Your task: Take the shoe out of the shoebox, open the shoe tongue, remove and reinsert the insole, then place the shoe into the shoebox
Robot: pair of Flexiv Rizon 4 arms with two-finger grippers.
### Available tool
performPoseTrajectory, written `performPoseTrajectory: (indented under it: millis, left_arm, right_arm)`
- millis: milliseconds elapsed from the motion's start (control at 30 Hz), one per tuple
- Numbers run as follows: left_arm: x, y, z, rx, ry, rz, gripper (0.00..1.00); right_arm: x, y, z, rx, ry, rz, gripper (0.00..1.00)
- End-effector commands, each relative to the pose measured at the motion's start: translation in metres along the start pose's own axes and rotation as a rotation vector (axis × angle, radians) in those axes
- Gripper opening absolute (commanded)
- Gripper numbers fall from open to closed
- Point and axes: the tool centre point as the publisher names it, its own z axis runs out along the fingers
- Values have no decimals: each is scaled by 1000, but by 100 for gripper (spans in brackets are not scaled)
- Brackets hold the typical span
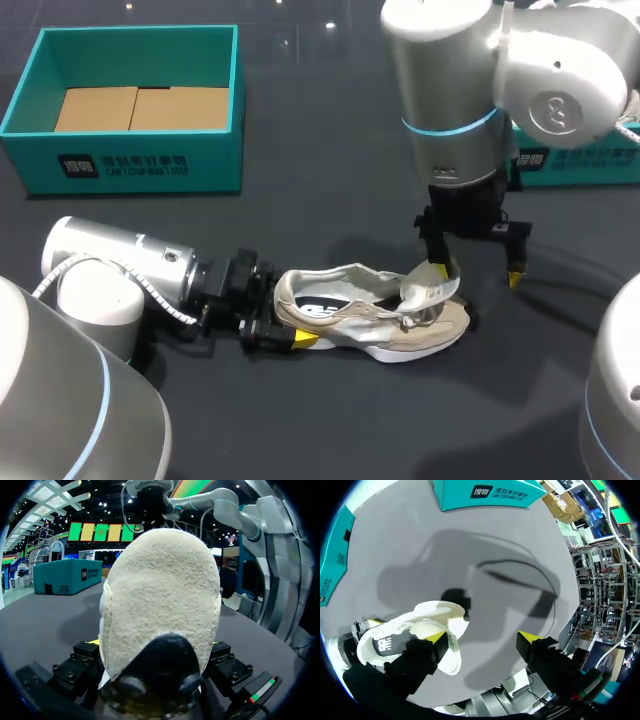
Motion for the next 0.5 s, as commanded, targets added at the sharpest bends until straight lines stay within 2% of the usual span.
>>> performPoseTrajectory:
  millis: [33,500]
  left_arm:
    - [0,1,-1,-1,0,0,0]
    - [0,1,-1,-1,0,0,0]
  right_arm:
    - [-1,-6,-15,-50,0,-51,87]
    - [27,-22,-84,-171,-47,-326,82]
